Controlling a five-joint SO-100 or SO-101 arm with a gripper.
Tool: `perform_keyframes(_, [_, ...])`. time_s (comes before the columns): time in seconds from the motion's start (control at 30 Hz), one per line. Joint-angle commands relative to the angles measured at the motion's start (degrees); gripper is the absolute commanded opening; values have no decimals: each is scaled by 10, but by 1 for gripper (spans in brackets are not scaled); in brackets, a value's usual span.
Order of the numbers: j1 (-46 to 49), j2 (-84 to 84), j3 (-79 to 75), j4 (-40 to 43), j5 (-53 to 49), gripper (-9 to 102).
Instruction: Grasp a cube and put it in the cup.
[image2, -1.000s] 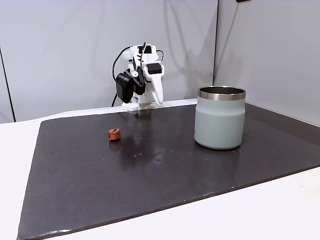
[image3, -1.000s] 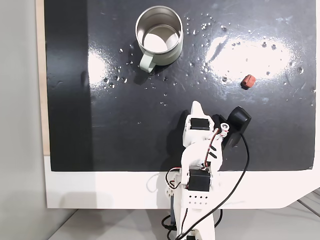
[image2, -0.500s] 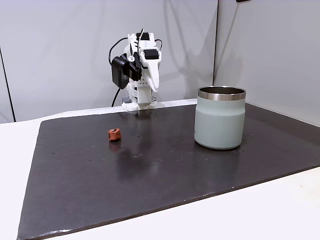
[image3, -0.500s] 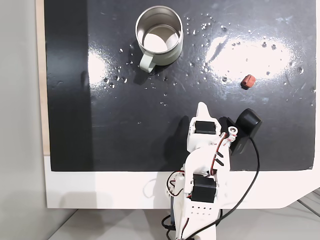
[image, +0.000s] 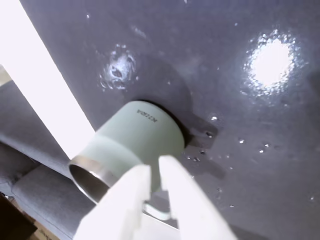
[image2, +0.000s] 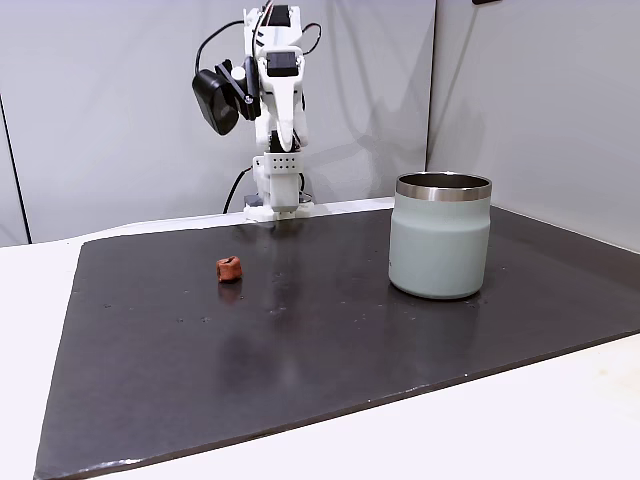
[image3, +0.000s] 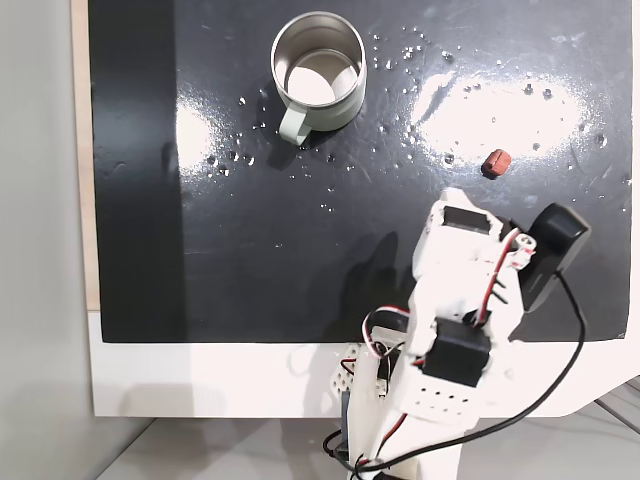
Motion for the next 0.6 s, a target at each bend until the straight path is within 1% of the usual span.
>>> perform_keyframes(0.0, [10, -54, -109, 34, -31, 0])
perform_keyframes(0.2, [40, -130, -202, 61, -98, 0])
perform_keyframes(0.27, [47, -160, -230, 78, -134, 0])
perform_keyframes(0.57, [66, -312, -344, 144, -134, 0])
